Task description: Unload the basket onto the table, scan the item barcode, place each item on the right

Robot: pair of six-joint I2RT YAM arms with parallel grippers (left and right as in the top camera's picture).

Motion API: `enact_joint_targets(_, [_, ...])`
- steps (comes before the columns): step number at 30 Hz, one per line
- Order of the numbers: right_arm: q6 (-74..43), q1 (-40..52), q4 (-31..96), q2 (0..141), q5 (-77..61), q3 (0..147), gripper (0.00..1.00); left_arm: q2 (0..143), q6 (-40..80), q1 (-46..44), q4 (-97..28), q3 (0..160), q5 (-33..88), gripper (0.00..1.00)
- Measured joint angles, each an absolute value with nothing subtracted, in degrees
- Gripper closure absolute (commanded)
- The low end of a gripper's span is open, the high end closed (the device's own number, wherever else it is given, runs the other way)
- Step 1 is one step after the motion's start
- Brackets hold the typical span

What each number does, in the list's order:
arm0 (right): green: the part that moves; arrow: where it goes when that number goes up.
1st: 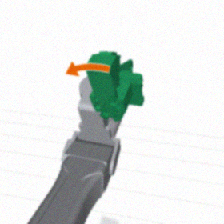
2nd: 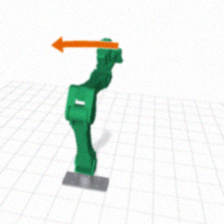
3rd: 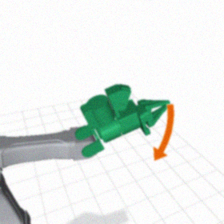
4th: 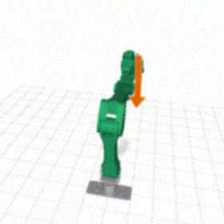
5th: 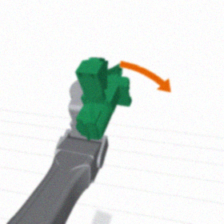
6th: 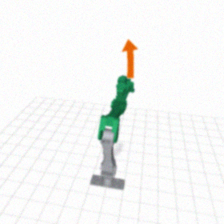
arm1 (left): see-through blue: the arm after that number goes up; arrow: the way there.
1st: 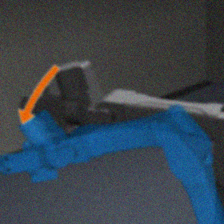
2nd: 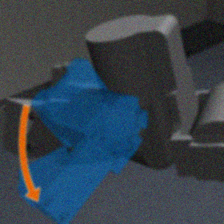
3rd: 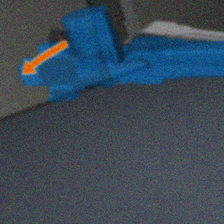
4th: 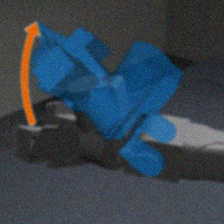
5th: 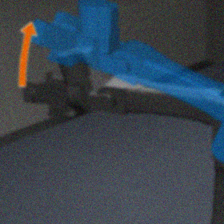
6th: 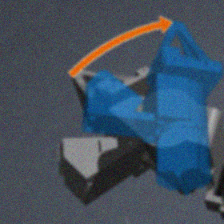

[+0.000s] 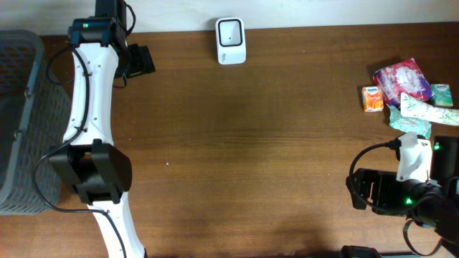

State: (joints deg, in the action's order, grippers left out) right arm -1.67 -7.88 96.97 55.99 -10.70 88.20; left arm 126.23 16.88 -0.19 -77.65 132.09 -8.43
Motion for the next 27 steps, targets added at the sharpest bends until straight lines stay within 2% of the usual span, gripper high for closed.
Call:
enact_joint_targets(7, [-1.7, -7.9, 97.0, 54.2, -10.5, 87.4, 0.01, 126.2, 16.9, -0.2, -77.6, 132.1, -8.4, 0.01])
enact_joint_targets(19, [-1.6, -7.9, 95.2, 20.6, -11.2, 79.9, 0.01, 126.2, 16.9, -0.2, -77.6, 132.1, -8.4, 0.01])
enact_joint_targets(23, [-1.3, -7.9, 95.2, 18.5, -11.1, 79.5, 0.01, 126.2, 16.9, -0.2, -77.6, 132.1, -8.4, 0.01])
enact_joint_targets(27, [-1.3, -7.9, 94.1, 18.4, -11.2, 71.8, 0.01, 126.2, 16.9, -0.2, -77.6, 132.1, -8.4, 0.01])
